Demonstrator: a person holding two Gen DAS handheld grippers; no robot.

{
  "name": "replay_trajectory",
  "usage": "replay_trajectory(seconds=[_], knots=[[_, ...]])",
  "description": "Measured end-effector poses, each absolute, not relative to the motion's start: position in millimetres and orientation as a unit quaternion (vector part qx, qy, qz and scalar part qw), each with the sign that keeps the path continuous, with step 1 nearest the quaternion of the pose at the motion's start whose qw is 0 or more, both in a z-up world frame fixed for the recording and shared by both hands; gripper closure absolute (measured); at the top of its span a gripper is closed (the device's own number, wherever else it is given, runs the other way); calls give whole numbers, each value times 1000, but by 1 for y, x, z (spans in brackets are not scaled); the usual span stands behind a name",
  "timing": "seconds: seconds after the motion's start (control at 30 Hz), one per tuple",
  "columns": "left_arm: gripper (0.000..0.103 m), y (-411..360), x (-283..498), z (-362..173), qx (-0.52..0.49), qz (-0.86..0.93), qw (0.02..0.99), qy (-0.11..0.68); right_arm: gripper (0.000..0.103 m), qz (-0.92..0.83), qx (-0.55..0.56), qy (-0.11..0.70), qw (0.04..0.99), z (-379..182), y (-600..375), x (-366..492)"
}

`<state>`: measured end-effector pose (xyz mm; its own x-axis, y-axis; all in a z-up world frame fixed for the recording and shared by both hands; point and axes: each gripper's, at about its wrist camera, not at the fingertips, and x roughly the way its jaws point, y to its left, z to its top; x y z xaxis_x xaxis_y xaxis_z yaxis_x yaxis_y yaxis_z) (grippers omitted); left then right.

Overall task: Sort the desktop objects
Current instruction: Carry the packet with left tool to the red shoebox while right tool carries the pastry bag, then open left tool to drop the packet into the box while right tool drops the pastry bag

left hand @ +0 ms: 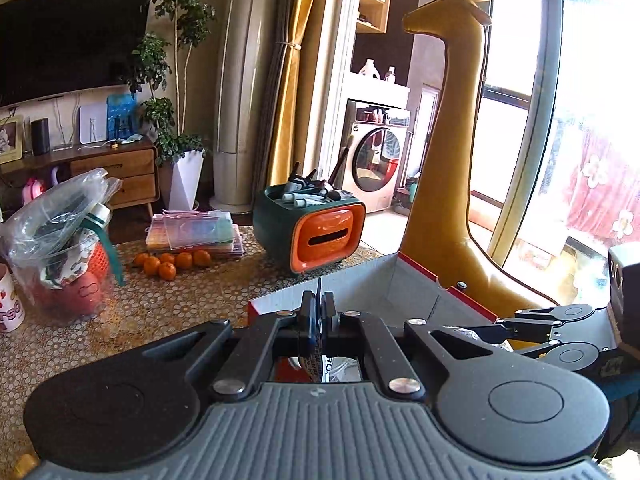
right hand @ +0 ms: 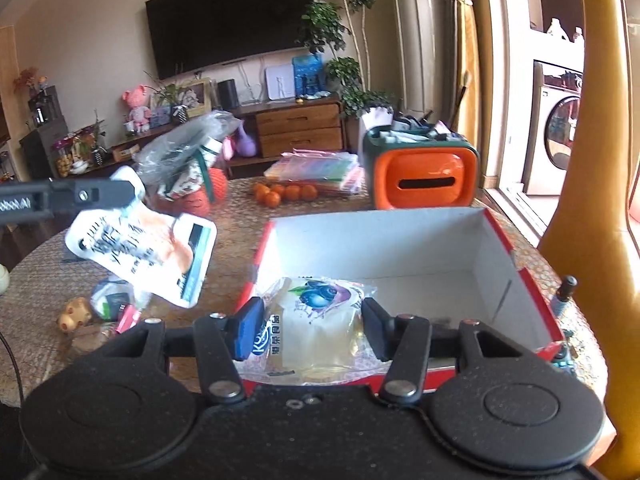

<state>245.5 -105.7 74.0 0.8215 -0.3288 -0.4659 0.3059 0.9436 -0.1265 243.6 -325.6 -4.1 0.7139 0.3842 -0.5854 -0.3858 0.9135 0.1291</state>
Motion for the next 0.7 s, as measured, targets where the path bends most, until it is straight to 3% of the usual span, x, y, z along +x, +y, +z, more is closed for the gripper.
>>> replay_trajectory(seconds=[0.7], knots=[[102,-182,358,20,-42,-215,918,330,51,208,-56,423,880,-27,-350,316]])
